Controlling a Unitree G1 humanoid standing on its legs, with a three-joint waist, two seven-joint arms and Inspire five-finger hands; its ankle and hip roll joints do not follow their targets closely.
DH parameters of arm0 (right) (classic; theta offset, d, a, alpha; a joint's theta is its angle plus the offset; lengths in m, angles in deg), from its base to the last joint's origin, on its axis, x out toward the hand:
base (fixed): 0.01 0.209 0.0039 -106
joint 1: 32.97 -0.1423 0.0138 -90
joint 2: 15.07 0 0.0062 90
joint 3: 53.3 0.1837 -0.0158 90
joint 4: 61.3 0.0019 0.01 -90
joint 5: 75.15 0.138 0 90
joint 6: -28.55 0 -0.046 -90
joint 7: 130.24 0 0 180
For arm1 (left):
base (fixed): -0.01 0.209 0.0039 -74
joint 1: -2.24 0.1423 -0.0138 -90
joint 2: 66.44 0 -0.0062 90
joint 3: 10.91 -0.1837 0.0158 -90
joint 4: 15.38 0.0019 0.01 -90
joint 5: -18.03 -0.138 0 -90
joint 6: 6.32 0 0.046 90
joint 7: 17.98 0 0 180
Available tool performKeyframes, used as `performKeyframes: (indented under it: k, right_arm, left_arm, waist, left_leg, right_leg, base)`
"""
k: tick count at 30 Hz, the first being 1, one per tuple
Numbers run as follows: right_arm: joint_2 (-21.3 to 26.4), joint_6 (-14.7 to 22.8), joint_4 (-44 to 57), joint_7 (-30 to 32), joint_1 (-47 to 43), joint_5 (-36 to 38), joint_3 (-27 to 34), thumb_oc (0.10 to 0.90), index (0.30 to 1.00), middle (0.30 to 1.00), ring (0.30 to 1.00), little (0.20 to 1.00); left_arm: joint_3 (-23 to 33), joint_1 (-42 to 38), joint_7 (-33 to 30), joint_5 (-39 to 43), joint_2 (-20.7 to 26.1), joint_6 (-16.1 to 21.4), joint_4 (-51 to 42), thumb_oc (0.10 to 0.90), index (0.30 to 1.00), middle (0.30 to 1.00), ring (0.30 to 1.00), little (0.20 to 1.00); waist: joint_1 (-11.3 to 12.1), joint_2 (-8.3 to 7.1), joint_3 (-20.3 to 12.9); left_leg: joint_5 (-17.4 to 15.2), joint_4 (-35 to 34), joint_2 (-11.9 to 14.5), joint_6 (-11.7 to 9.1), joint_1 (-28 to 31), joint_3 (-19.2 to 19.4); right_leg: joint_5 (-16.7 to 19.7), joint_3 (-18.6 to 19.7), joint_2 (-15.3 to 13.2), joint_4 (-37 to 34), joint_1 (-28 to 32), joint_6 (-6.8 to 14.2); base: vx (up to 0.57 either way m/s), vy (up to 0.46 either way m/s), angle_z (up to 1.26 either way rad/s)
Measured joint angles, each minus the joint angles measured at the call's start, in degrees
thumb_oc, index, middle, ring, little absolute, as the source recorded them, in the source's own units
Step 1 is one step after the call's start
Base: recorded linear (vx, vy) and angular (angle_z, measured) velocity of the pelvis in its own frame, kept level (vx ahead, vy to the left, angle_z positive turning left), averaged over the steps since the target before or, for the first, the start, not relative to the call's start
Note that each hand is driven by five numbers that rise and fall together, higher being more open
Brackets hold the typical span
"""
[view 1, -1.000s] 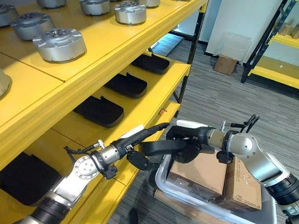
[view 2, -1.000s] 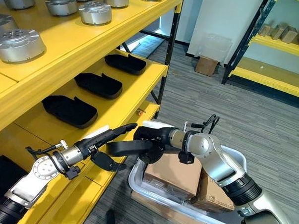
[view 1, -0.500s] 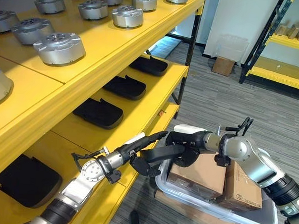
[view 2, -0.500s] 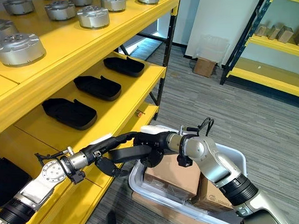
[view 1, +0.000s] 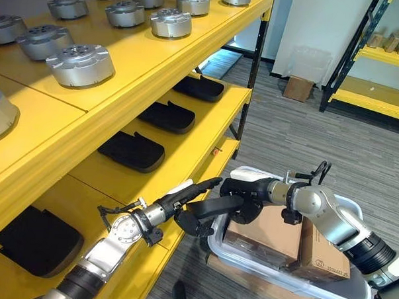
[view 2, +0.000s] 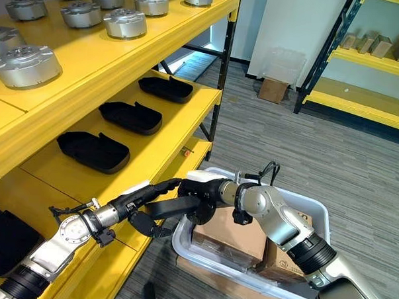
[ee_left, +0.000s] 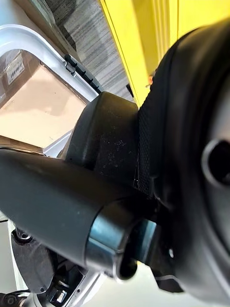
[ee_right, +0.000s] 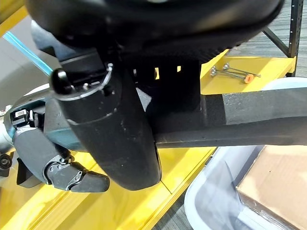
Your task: Move parts from the plastic box to the shelf.
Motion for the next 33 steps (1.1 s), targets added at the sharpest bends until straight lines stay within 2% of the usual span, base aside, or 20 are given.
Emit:
performKeyframes:
  k: [9,10,11,12,17,21,33]
  right_arm:
    - [-0.20,-0.71,-0.11,1.54,0.00,-0.02,-0.12,0.400,0.300,0.300,0.300,0.300]
    - [-0.31,-1.12,-0.10,1.71,0.00,-0.02,-0.12,0.400,0.300,0.300,0.300,0.300]
    - [-0.35,-1.29,-0.11,1.80,0.00,-0.02,-0.12,0.400,0.300,0.300,0.300,0.300]
    - [-0.39,-1.35,-0.11,1.90,0.00,-0.02,-0.12,0.400,0.300,0.300,0.300,0.300]
    - [-0.66,-1.44,-0.11,2.75,0.05,0.01,-0.14,0.400,0.300,0.300,0.300,0.300]
    - [-2.43,-1.42,-1.66,5.04,-0.17,-1.65,-1.10,0.400,0.300,0.300,0.300,0.300]
    - [-3.35,-2.56,-1.72,5.79,-0.16,-0.44,-1.30,0.400,0.300,0.300,0.300,0.300]
  left_arm:
    - [0.02,-0.34,-1.09,0.13,-0.49,-0.01,0.00,0.900,1.000,1.000,1.000,1.000]
    - [-0.02,-0.65,-1.08,0.14,-0.46,0.00,0.00,0.569,0.536,0.536,0.536,0.536]
    - [-0.02,-0.77,-1.07,0.13,-0.46,-0.01,0.00,0.443,0.360,0.360,0.360,0.360]
    - [-0.02,-0.85,-1.09,0.13,-0.45,-0.01,0.00,0.400,0.300,0.300,0.300,0.300]
    - [-0.62,-1.78,-2.16,0.18,-0.44,-0.72,0.25,0.400,0.300,0.300,0.300,0.300]
    - [-1.89,-2.27,-2.16,-0.02,1.41,-1.26,0.97,0.400,0.300,0.300,0.300,0.300]
    - [-1.55,-2.57,-2.39,-0.35,1.27,-1.33,1.36,0.400,0.300,0.300,0.300,0.300]
  waist:
    - [-0.03,0.01,-0.01]
    - [-0.04,0.01,-0.01]
    - [-0.05,0.02,-0.01]
    - [-0.05,0.02,-0.01]
    - [-0.21,0.02,-0.01]
    - [-1.43,0.29,-0.16]
    - [-1.50,1.16,-0.65]
  left_leg:
    - [0.01,0.00,0.03,0.00,0.01,0.02]
    - [0.01,0.00,0.02,0.00,0.01,0.02]
    - [0.01,0.00,0.02,0.00,0.01,0.02]
    - [0.01,0.00,0.02,0.00,0.01,0.03]
    - [0.01,0.00,0.02,0.01,0.01,0.09]
    - [0.03,0.00,-0.01,0.04,0.02,0.25]
    - [0.00,-0.01,0.00,0.08,0.03,0.58]
  right_leg:
    - [0.01,0.01,-0.11,0.00,0.01,-0.01]
    - [0.01,0.01,-0.11,0.00,0.00,-0.01]
    - [0.01,0.01,-0.12,0.00,0.01,-0.01]
    - [0.01,0.01,-0.12,0.00,0.00,-0.01]
    - [0.02,0.07,-0.13,0.01,-0.03,0.00]
    - [0.05,0.17,-0.19,0.01,-0.10,0.01]
    - [0.06,0.33,-0.25,0.00,-0.20,0.04]
  base:
    - [0.00,0.000,0.00]
    - [0.00,0.000,0.00]
    - [0.00,0.000,0.00]
    - [0.00,0.000,0.00]
    - [0.00,0.000,0.00]
    - [0.01,0.016,-0.01]
    - [0.00,0.002,0.00]
